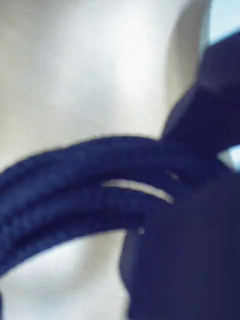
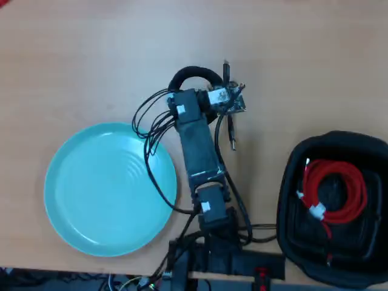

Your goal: Put a black charging cable in a black bowl and put a red charging cable in a green bowl

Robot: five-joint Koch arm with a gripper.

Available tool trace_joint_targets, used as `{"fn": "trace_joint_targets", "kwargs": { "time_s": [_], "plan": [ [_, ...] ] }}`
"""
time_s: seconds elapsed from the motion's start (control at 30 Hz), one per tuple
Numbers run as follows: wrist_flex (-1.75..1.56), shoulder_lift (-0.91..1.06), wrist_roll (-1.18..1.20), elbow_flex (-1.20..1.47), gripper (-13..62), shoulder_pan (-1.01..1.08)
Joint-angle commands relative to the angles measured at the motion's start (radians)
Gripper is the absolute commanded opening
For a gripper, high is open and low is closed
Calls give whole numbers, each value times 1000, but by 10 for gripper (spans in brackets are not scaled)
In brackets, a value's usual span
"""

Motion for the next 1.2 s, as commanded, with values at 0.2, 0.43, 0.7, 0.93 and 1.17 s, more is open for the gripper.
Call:
{"fn": "trace_joint_targets", "kwargs": {
  "time_s": [0.2,0.43,0.7,0.93,1.17],
  "plan": [
    [15,84,-20,-420,-58,46],
    [6,252,-60,-451,-58,147],
    [-67,407,-109,-437,-58,284],
    [-141,425,-232,-430,-58,486],
    [-173,425,-259,-431,-58,753]
  ]
}}
